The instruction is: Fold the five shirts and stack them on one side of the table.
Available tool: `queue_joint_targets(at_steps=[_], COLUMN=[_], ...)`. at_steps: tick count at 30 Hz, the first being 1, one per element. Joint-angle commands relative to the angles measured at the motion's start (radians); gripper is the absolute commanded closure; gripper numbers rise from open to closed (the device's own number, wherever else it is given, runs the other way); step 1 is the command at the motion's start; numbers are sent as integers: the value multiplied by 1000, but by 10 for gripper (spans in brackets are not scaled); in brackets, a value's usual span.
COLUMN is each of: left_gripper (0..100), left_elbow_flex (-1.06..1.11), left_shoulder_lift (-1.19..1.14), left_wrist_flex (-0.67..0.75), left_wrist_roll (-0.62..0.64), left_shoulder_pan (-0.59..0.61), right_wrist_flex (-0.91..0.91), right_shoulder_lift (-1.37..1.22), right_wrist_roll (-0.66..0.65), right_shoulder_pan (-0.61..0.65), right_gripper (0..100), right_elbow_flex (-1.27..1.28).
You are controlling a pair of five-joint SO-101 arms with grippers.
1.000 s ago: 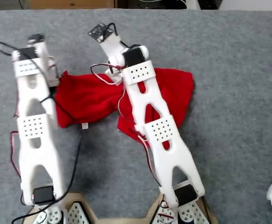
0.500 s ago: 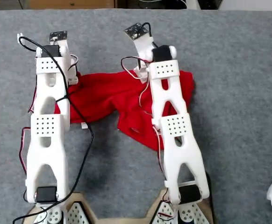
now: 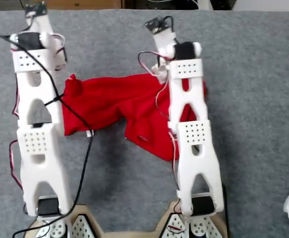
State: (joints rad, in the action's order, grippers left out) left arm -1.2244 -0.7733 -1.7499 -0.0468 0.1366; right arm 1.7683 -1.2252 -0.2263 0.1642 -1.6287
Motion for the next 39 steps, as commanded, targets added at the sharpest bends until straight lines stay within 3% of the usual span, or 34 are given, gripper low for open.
queue_joint_targets(at_steps=[1,5,11,19,26,33,39], left_gripper=[980,980,980,980,980,980,980], left_elbow_flex=[307,586,896,1140,1085,855,612], left_shoulder_lift=[274,364,364,317,202,131,50], left_wrist_flex=[-9,34,222,462,457,445,344], left_wrist_roll=[12,14,14,8,-15,-120,-152], left_shoulder_pan=[-71,-91,-80,-107,-41,83,87], right_wrist_flex=[18,15,-18,-80,-80,-130,-126], right_shoulder_lift=[122,116,-5,-156,-185,-186,-160], right_wrist_roll=[-6,-14,-32,-32,-83,-144,-167], right_shoulder_pan=[-54,-110,-125,-139,-228,-260,-222], right_gripper=[992,992,992,992,992,992,992], right_elbow_flex=[-36,-36,-38,-38,-38,-38,-39])
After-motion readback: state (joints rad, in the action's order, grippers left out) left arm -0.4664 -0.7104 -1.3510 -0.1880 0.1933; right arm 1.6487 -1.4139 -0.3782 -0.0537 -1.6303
